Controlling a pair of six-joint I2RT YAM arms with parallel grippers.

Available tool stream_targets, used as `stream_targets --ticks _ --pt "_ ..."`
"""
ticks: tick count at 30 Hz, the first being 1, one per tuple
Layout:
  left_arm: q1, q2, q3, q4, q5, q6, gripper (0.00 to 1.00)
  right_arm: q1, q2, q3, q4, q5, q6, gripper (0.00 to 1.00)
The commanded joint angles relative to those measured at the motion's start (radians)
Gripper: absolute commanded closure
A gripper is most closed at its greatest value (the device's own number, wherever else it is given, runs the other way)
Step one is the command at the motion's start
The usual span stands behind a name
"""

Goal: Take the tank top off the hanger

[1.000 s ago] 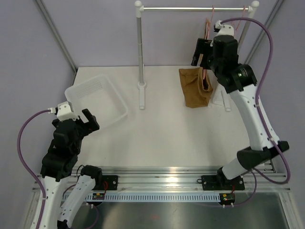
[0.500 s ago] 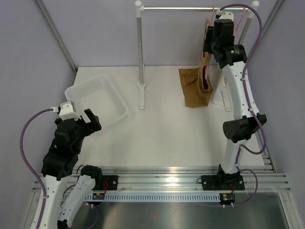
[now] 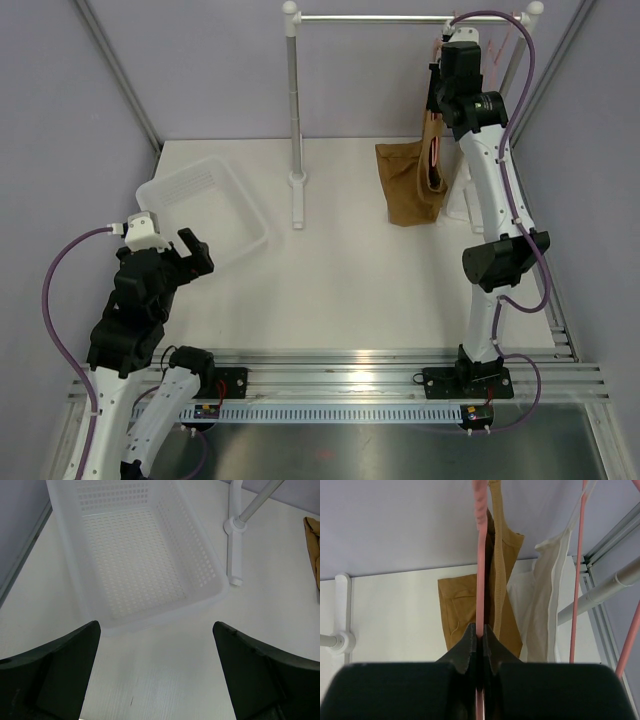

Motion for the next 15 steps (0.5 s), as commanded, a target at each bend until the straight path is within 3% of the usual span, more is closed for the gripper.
stream_targets --ticks 1,10,15 --pt "0.004 0.004 0.001 0.056 0.018 0.016 0.01 -0.001 -0.097 0.029 0.084 -0.045 -0.014 1.00" --pt "0.004 0.017 0.001 0.057 0.015 0.018 0.01 -0.001 -0.220 -0.023 0.120 -0.128 -0.018 1.00" --pt "0.005 0.055 0.034 0.059 0.041 0.016 0.01 0.001 -0.304 -0.153 0.101 -0.214 0.031 1.00"
